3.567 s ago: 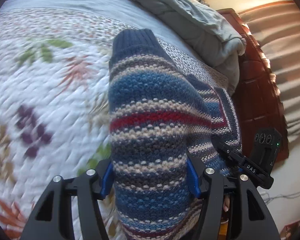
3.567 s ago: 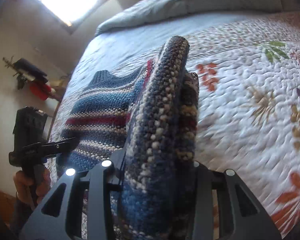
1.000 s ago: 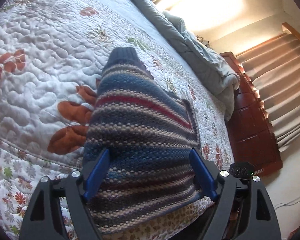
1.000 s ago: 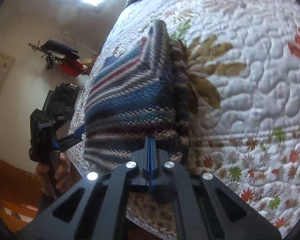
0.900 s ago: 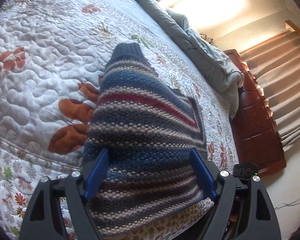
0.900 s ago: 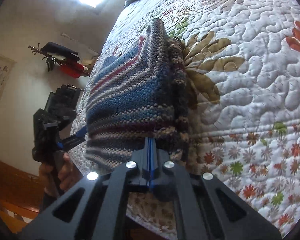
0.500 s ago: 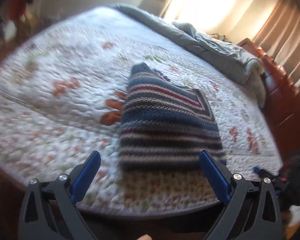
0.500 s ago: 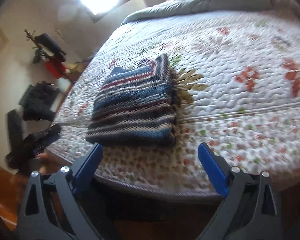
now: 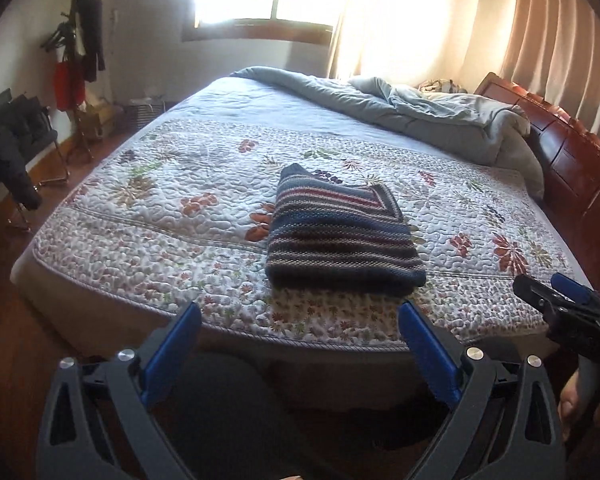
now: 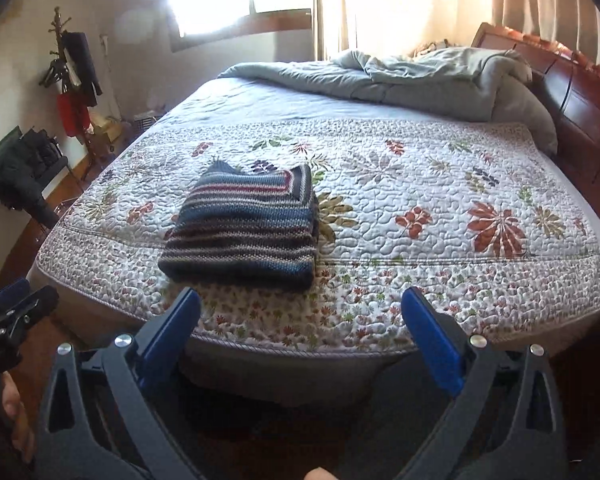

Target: Fold small clothes

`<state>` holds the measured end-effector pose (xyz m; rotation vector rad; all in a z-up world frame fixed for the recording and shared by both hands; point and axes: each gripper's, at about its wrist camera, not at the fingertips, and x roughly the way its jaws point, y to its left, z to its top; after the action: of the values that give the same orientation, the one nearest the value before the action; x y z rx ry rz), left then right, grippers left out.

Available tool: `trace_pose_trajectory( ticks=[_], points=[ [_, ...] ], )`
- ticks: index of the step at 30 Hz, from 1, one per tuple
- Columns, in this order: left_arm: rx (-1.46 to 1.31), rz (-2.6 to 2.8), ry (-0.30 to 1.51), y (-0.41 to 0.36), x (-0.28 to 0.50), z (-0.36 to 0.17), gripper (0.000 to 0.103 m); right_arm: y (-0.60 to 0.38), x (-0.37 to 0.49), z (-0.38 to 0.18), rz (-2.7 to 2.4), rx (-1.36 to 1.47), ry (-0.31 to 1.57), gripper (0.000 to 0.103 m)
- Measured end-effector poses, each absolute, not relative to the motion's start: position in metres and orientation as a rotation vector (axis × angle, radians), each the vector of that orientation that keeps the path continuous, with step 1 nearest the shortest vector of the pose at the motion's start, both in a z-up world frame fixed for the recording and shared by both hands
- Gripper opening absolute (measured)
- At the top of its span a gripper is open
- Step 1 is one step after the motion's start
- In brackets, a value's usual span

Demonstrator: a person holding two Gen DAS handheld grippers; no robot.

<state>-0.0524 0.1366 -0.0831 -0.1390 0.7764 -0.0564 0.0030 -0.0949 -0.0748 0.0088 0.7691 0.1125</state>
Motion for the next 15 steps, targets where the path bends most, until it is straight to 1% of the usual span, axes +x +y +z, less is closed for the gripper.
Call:
trace_pose_trajectory(
  ticks=[5, 15],
  points=[
    [-0.124, -0.060, 0.750, 0.126, -0.055, -0.075, 0.099, -0.093, 0.002, -0.067, 0.096, 0.022, 0.772, 0.100],
    [-0.125, -0.057, 0.769, 0.119, -0.050, -0.082, 0.099, -0.088, 0.004, -0.074, 0.087, 0.003, 0.781, 0.100]
  ],
)
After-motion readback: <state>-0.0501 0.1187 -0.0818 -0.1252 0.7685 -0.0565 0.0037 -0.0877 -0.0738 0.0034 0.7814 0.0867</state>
